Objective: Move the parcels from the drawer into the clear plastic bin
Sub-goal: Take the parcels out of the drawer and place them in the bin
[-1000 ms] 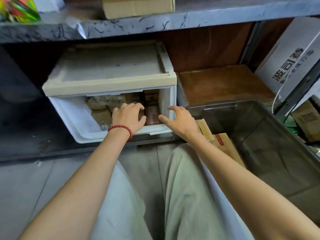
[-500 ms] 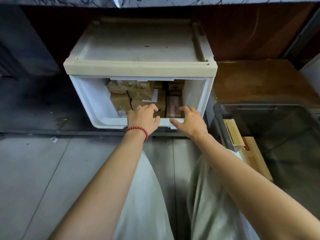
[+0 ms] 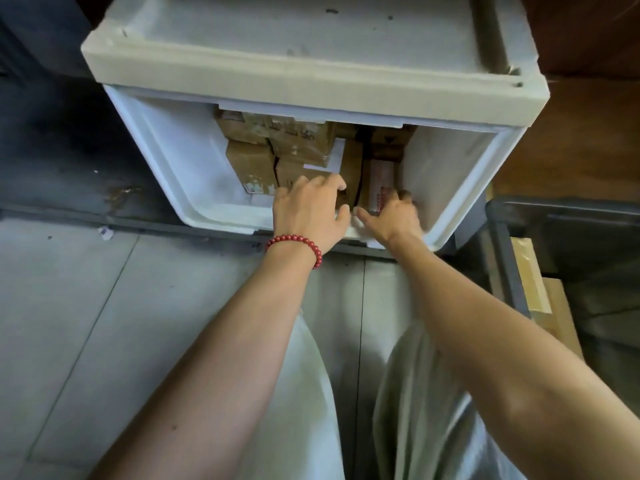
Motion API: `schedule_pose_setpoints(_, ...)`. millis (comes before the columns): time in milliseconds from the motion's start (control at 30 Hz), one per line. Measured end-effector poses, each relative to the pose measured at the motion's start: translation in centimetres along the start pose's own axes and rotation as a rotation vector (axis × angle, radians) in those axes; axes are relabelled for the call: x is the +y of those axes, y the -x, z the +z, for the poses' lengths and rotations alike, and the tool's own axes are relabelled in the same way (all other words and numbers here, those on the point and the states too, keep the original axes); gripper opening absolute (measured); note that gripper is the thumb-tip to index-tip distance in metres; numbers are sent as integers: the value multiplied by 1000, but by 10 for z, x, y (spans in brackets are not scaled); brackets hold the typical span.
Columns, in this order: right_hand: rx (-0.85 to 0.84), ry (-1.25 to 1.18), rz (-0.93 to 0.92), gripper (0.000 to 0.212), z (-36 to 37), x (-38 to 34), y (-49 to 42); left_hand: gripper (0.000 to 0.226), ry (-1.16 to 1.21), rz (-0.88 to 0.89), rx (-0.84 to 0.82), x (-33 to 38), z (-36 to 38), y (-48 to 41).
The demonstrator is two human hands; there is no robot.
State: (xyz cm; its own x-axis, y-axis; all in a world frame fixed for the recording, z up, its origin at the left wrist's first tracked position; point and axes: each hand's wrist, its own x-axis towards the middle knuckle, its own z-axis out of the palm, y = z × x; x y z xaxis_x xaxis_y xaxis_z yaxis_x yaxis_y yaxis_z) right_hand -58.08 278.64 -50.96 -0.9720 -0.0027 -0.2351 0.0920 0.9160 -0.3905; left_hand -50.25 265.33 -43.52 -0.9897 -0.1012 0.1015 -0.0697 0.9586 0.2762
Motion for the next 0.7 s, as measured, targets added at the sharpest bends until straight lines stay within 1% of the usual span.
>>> schedule_pose_setpoints(67,6,1,28,75,6,1,-11,34,-4,-15,-6,-4,2,-5)
schedule_pose_setpoints(233,-79,-53,102,65,14,3,-33,34,11,-27,31,-9,5,-13)
schedule_pose_setpoints(400,-144,-45,136,71,17,-3,-46,33,40,-26,51,-3,10,-19)
schedule_pose_setpoints(500,-126,-48,157,69,20,-6,-49,34,45,-26,43,-5,11,-20)
schedule_pose_setpoints(600,-93,-25,169,78,22,-6,-50,35,45,-37,43,-11,10,-20)
schedule_pose_setpoints(700,-31,-16,171,82,19,-11,-47,34,40,-44,44,-16,8,-19)
